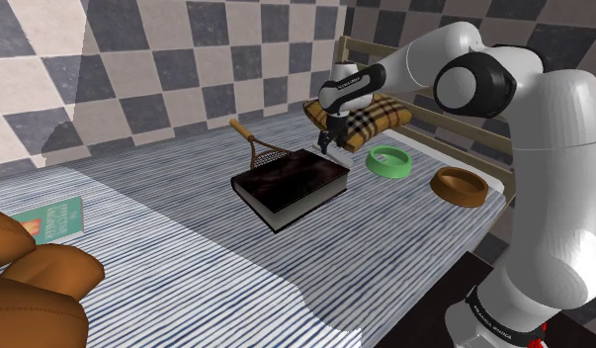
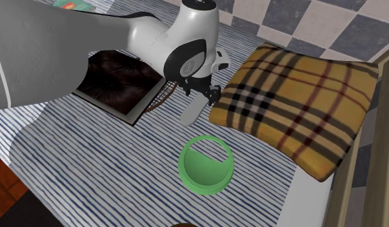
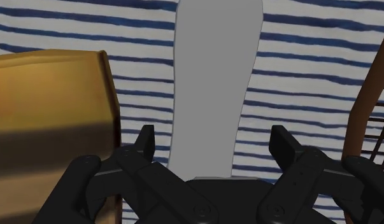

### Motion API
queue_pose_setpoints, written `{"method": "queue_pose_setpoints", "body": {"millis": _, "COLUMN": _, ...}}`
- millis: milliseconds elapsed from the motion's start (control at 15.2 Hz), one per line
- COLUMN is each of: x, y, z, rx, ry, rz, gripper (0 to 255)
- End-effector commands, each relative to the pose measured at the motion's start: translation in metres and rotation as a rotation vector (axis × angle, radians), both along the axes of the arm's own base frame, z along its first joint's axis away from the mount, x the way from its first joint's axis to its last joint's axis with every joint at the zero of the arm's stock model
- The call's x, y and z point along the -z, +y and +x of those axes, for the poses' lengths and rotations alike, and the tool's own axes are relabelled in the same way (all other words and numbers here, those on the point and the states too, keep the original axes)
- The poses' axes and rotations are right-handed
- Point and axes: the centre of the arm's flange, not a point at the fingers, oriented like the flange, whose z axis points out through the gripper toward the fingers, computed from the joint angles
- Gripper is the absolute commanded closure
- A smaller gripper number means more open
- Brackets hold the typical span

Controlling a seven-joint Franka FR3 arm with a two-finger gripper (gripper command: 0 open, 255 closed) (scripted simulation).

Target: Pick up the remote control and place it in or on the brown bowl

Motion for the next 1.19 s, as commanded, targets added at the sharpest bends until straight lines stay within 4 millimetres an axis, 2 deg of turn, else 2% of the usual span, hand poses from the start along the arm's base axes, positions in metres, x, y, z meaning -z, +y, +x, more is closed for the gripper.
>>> {"method": "queue_pose_setpoints", "body": {"millis": 0, "x": 0.009, "y": -0.005, "z": -0.002, "rx": 0.006, "ry": 0.012, "rz": -0.001, "gripper": 0}}
{"method": "queue_pose_setpoints", "body": {"millis": 198, "x": 0.009, "y": -0.005, "z": -0.002, "rx": 0.006, "ry": 0.012, "rz": -0.001, "gripper": 0}}
{"method": "queue_pose_setpoints", "body": {"millis": 264, "x": 0.009, "y": -0.005, "z": -0.003, "rx": 0.006, "ry": 0.012, "rz": -0.001, "gripper": 255}}
{"method": "queue_pose_setpoints", "body": {"millis": 792, "x": 0.014, "y": 0.001, "z": -0.002, "rx": 0.005, "ry": 0.012, "rz": -0.002, "gripper": 255}}
{"method": "queue_pose_setpoints", "body": {"millis": 858, "x": 0.009, "y": -0.005, "z": -0.002, "rx": 0.006, "ry": 0.012, "rz": -0.001, "gripper": 255}}
{"method": "queue_pose_setpoints", "body": {"millis": 1122, "x": -0.012, "y": -0.005, "z": -0.002, "rx": 0.006, "ry": 0.012, "rz": -0.001, "gripper": 255}}
